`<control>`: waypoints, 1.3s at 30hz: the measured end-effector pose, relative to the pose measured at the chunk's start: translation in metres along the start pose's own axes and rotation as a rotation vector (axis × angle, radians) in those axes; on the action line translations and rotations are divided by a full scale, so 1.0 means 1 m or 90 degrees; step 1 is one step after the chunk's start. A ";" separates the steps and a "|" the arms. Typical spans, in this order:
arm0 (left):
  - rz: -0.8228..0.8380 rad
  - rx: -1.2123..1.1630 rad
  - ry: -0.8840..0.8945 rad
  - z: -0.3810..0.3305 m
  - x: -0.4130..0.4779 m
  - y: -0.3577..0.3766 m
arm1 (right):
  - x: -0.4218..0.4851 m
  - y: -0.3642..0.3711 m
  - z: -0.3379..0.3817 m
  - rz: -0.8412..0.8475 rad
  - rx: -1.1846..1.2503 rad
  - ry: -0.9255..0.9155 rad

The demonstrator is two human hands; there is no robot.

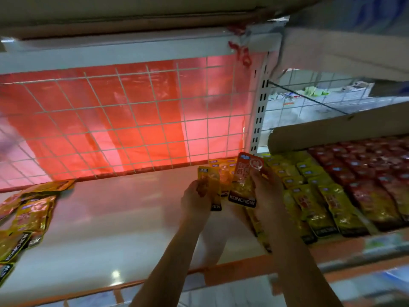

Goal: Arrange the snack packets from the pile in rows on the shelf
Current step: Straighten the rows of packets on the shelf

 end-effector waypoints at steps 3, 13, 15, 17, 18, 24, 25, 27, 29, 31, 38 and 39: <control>-0.069 0.099 0.041 -0.008 -0.007 0.015 | 0.019 -0.036 0.000 0.004 -0.014 0.014; -0.176 0.338 0.113 -0.019 -0.019 0.059 | 0.050 -0.102 0.013 0.053 -0.132 -0.002; -0.205 0.411 0.114 -0.019 -0.020 0.062 | 0.053 -0.113 0.017 0.064 -0.150 -0.028; -0.229 0.489 0.129 -0.022 -0.021 0.063 | 0.054 -0.125 0.018 0.073 -0.162 -0.037; -0.235 0.514 0.140 -0.023 -0.021 0.064 | 0.054 -0.131 0.019 0.073 -0.168 -0.040; -0.256 0.504 0.136 -0.026 -0.023 0.055 | 0.050 -0.152 0.023 0.060 -0.193 -0.066; -0.259 0.488 0.152 -0.031 -0.027 0.057 | 0.047 -0.154 0.024 0.057 -0.199 -0.078; -0.252 0.487 0.208 -0.042 -0.041 0.072 | 0.043 -0.159 0.028 0.061 -0.225 -0.111; -0.226 0.492 0.276 -0.054 -0.060 0.097 | 0.041 -0.165 0.030 0.064 -0.258 -0.138; -0.193 0.469 0.326 -0.063 -0.081 0.123 | 0.042 -0.173 0.030 0.055 -0.270 -0.155; -0.056 0.483 0.406 -0.076 -0.131 0.218 | 0.064 -0.212 0.030 0.069 -0.253 -0.153; -0.043 0.485 0.412 -0.078 -0.136 0.232 | 0.071 -0.221 0.032 0.067 -0.256 -0.153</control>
Point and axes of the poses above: each hand's wrist, its own x-axis towards the middle knuckle, its own y-axis out of the palm, z = x × y, the point moved 9 cm from there along x, towards the middle knuckle, and after that the axes turned 12 degrees about -y, right-handed, at the moved point
